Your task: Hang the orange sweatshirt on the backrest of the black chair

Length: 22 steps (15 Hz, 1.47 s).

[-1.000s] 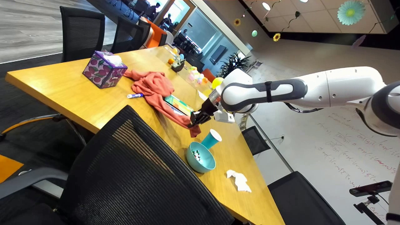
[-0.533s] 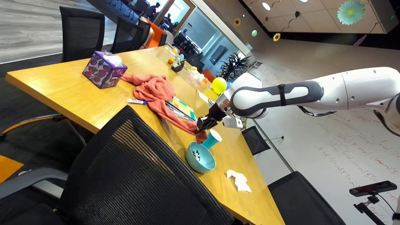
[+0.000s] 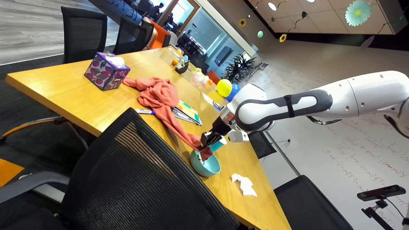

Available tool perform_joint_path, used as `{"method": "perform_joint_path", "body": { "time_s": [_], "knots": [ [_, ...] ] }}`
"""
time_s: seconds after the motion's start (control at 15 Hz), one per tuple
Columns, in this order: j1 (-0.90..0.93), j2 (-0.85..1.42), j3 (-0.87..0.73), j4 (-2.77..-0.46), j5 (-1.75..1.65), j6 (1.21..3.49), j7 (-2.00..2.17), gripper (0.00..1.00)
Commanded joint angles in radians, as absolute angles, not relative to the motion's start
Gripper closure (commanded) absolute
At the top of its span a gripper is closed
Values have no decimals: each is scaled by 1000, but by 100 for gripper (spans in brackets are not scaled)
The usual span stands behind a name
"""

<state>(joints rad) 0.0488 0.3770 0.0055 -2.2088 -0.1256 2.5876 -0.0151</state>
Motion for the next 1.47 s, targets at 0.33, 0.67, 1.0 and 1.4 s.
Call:
{"method": "perform_joint_path", "body": {
  "time_s": [0.33, 0.67, 1.0, 1.4],
  "knots": [
    [-7, 120, 48, -2667, -5, 2763, -104, 97],
    [-19, 16, 41, -2802, 75, 2732, -192, 97],
    [-20, -13, 7, -2775, 35, 2674, -177, 97],
    [-6, 16, 7, -2639, 3, 2736, -136, 97]
  ]
}}
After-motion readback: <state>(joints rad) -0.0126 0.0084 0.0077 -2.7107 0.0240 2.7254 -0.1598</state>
